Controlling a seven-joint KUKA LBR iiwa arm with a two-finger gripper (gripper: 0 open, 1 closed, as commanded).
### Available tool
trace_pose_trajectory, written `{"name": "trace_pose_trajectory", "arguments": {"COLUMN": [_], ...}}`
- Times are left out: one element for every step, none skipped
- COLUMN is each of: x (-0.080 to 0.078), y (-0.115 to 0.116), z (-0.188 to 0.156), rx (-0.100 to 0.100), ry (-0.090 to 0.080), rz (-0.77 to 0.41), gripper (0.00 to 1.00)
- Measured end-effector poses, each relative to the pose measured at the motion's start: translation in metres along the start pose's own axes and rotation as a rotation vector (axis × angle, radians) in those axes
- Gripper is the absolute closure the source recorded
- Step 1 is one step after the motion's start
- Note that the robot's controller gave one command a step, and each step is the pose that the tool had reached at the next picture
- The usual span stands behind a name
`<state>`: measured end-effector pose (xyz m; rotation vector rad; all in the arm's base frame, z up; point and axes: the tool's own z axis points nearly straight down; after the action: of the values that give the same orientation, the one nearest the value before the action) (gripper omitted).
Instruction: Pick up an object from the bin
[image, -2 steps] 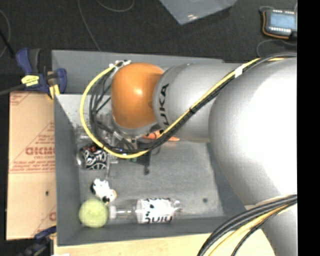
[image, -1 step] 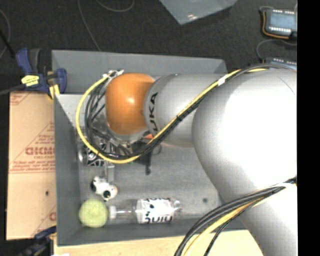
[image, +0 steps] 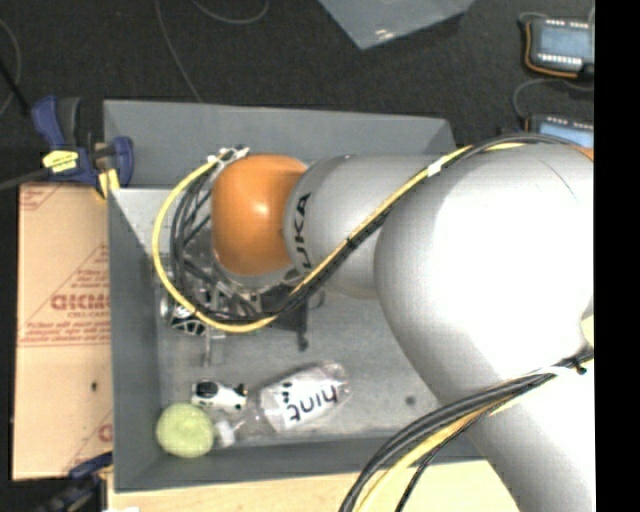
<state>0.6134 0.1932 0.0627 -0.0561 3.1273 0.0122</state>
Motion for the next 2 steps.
{"name": "trace_pose_trajectory", "arguments": {"x": [-0.001,-0.018], "y": [0.001,-0.032], "z": [-0.016,-0.012], "rx": [0.004,-0.004], "ry": [0.001,-0.010], "rz": [-0.063,0.019], "gripper": [0.00,1.00]}}
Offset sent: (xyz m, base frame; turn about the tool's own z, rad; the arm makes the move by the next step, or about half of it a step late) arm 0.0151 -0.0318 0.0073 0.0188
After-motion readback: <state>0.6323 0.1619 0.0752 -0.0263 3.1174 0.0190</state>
